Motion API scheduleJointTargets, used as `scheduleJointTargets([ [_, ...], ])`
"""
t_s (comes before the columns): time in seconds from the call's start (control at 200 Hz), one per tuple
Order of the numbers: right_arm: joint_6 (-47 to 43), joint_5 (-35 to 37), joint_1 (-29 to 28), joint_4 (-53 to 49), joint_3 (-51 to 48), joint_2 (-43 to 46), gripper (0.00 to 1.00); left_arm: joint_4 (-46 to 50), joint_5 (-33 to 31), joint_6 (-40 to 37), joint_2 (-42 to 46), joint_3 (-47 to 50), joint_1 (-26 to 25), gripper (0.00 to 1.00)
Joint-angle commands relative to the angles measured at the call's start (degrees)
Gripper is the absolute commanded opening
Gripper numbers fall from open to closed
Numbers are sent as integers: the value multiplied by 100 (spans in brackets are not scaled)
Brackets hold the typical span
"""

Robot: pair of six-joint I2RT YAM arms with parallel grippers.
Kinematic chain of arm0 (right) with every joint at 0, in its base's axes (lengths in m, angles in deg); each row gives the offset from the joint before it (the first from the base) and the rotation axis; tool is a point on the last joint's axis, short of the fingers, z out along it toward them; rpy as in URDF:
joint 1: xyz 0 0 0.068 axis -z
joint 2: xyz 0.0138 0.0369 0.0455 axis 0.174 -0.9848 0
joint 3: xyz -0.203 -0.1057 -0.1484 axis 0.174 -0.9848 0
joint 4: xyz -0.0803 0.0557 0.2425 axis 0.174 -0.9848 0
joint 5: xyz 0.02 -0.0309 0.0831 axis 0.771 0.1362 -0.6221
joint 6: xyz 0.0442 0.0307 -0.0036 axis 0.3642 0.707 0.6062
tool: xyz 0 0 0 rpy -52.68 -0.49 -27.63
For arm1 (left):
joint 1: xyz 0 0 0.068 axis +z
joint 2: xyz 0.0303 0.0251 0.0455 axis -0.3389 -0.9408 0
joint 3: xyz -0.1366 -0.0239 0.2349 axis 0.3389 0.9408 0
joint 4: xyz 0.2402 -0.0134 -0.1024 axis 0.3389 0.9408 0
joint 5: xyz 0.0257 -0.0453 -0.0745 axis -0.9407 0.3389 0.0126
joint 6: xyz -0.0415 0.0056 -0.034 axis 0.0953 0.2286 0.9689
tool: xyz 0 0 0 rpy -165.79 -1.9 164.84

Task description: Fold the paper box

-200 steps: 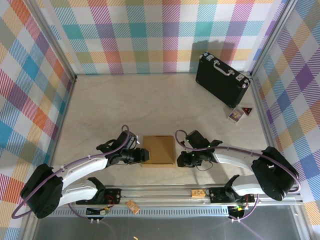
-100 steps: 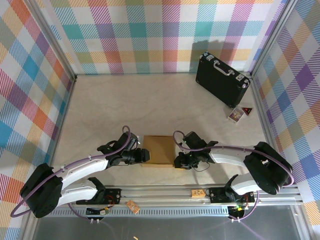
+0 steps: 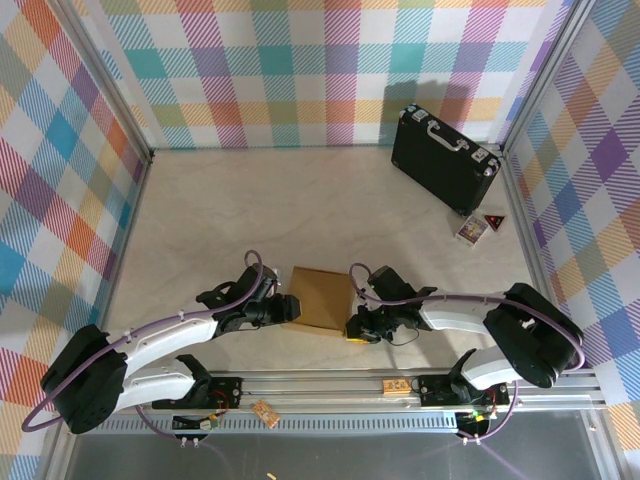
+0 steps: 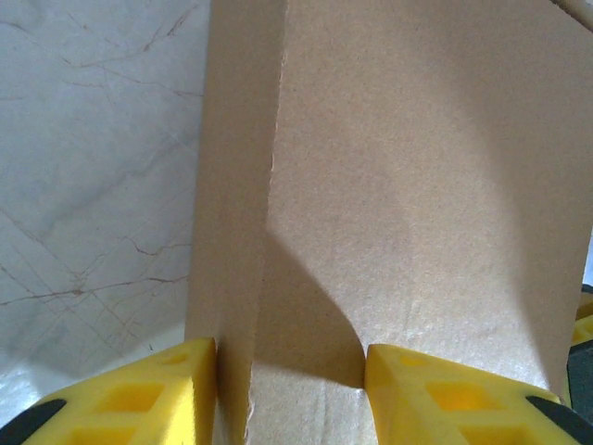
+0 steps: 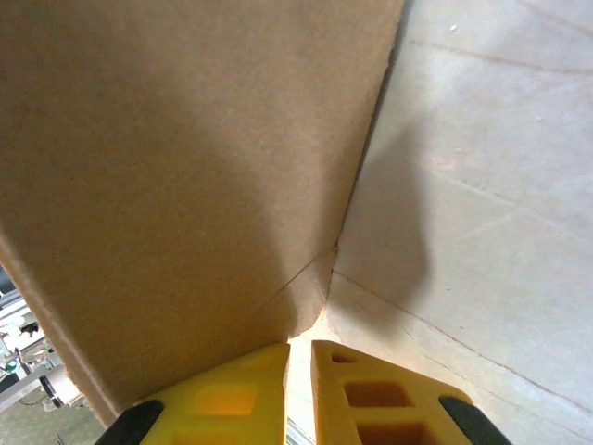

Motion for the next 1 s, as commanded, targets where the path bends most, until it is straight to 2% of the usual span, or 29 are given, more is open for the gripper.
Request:
scheduleJointTargets([
  [0.0, -278, -219, -39, 518, 408, 19, 17, 351, 340, -68, -166, 0, -250, 48],
  [0.11, -989, 410, 51, -752, 657, 464, 20, 1423, -362, -347, -50, -400, -229, 53],
  [0.16, -1257, 625, 230, -1159, 696, 637, 21, 1544, -432, -405, 7, -468, -172, 54],
  [0.22, -1396, 561, 526, -1298, 652, 726, 21, 1555, -400, -451, 50, -517, -53, 56],
  [0.365, -1820, 506, 1081, -1678, 829, 642, 21, 1584, -253, -583, 14, -760, 248, 62],
  [0.645, -2228, 367, 1848, -1646, 1531, -311, 19, 1228, 402, -933, -804, -1314, 1159, 63],
  [0.76, -2275, 227, 1973, -1569, 1899, -837, 18, 937, 829, -1062, -1297, -1485, 1498, 60],
  [0.995, -2337, 128, 1986, -1577, 2540, -1648, 17, 596, 1281, -1148, -1831, -1705, 1590, 58],
])
